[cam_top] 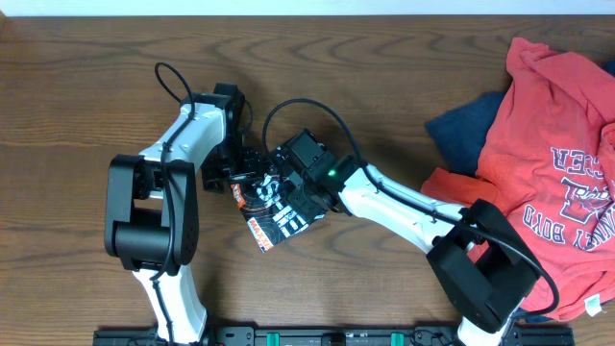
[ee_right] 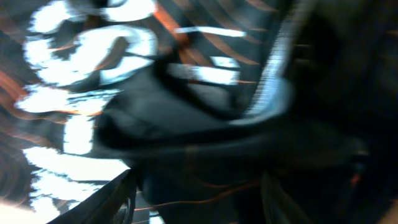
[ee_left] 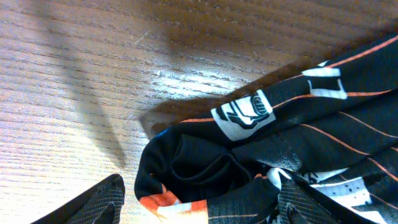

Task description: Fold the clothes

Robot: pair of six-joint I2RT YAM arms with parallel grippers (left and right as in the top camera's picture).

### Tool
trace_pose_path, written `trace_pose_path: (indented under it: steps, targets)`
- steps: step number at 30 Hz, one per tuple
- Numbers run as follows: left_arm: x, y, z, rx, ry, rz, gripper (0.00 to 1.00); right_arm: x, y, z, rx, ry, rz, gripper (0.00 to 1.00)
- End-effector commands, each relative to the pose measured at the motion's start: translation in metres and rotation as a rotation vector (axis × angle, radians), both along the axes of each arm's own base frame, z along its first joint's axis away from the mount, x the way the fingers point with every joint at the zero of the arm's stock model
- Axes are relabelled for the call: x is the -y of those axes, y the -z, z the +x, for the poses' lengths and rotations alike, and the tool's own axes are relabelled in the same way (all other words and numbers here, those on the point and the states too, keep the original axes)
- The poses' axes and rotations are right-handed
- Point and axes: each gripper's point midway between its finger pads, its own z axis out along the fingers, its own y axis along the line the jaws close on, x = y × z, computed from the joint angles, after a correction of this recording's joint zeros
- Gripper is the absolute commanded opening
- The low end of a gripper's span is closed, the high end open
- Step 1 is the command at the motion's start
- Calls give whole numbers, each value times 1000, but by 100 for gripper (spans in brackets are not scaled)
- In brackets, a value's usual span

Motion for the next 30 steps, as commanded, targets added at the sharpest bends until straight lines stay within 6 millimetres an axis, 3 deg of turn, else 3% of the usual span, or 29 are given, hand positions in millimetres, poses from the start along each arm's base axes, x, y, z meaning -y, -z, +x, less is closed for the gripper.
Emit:
trace_pose_path:
  steps: [1,4,6,12,13,17,19,25,30]
  targets:
    - [-3,8,-6,-32,-4,17,79,10,2,12,61,60,-60,61]
    - [-3,8,-6,-32,-4,17,79,4,5,5,25,41,-31,61]
    - [-3,8,-6,-31,-4,17,79,3,6,5,26,41,-30,53]
    - [-3,8,-6,-31,-4,17,79,2,6,4,18,52,-22,4]
    - [-3,8,-6,-31,-4,17,79,1,6,3,14,49,-17,1]
    - [-3,8,-6,-31,-4,17,79,2,6,3,10,57,-16,1]
    - [-3,8,-6,-31,-4,17,79,10,5,13,32,148,-28,1]
    - [-3,8,-6,-31,-4,17,79,66,-9,68,142,498,-53,1]
    - [-3,8,-6,-31,-4,17,79,104,-16,103,118,659,17,1]
